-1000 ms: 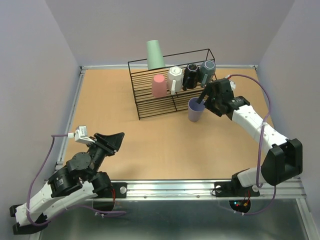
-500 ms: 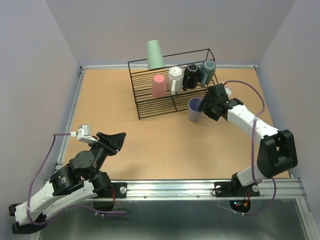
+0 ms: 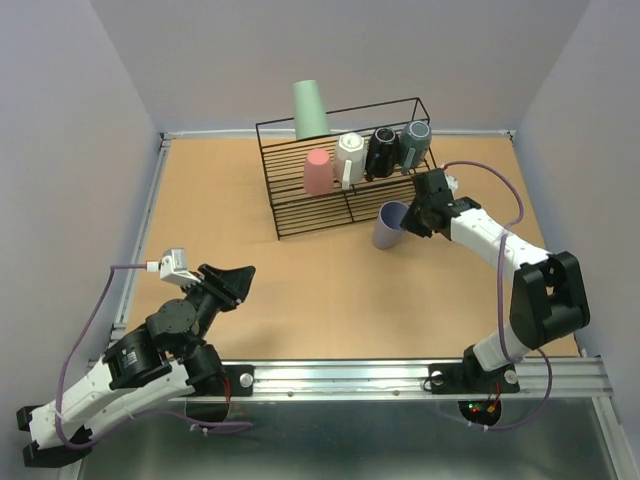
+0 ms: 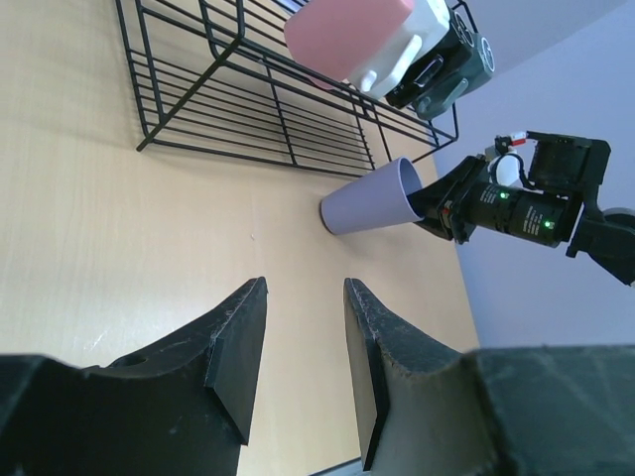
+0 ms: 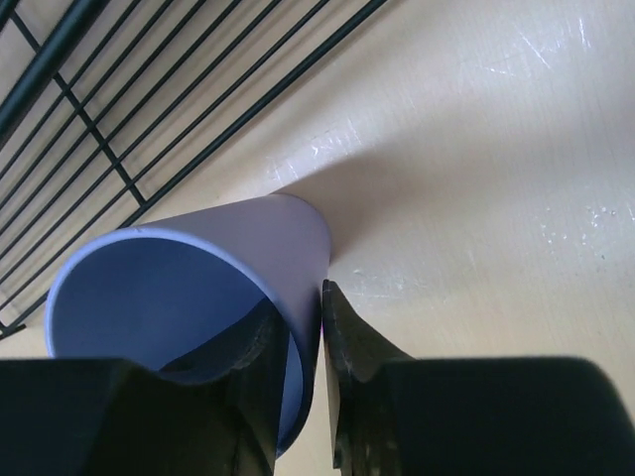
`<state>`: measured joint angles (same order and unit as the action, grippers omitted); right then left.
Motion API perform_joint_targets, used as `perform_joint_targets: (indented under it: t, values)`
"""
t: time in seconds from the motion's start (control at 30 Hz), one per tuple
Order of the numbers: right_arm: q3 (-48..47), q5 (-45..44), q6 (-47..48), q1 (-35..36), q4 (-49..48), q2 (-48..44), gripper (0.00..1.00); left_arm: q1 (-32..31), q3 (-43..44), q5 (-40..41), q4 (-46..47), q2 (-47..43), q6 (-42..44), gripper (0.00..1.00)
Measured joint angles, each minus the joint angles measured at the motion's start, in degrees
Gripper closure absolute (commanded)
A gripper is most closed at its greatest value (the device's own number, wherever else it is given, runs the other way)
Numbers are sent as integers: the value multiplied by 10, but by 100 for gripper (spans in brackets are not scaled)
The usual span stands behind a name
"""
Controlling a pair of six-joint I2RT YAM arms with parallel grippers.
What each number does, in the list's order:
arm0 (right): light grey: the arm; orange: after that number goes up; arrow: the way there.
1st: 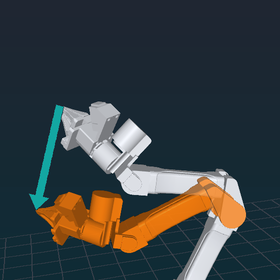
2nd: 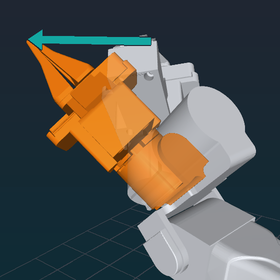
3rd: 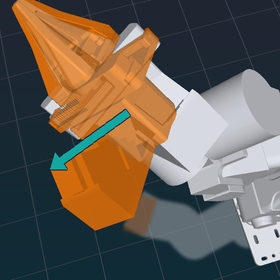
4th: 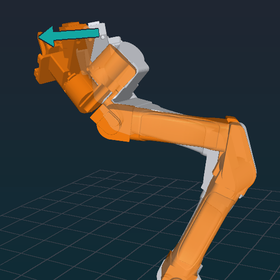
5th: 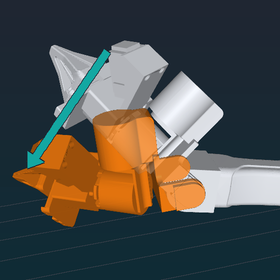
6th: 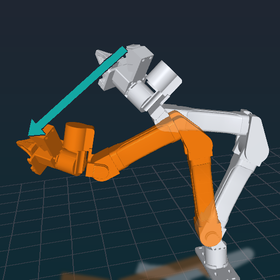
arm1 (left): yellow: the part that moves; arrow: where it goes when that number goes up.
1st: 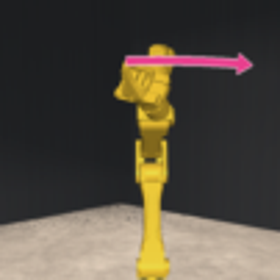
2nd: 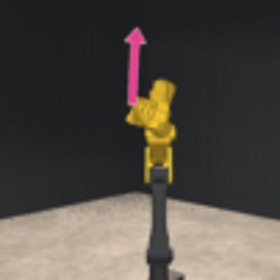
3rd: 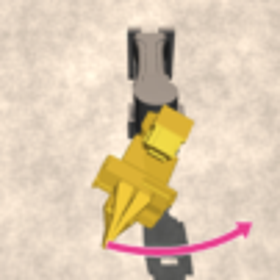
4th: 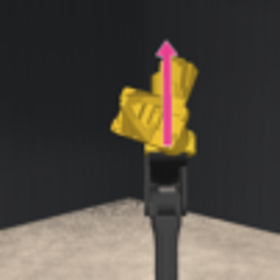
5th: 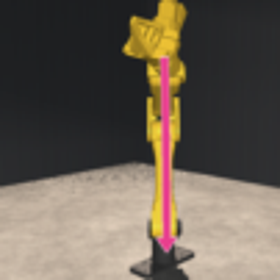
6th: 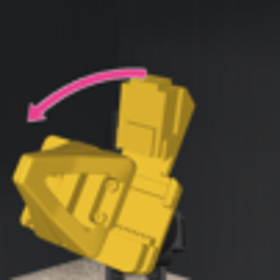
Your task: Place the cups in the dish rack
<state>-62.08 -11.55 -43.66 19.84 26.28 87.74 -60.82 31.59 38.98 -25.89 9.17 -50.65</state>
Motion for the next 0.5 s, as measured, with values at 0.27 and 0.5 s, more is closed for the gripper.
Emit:
perform_joint_targets:
  t: [0.27,0.5]
  values:
    - [0,5,10,0,-2,9,100,0,0,-8,-1,16,0,53]
    - [21,20,19,0,-2,-41,100,0,12,-15,-7,35,0,49]
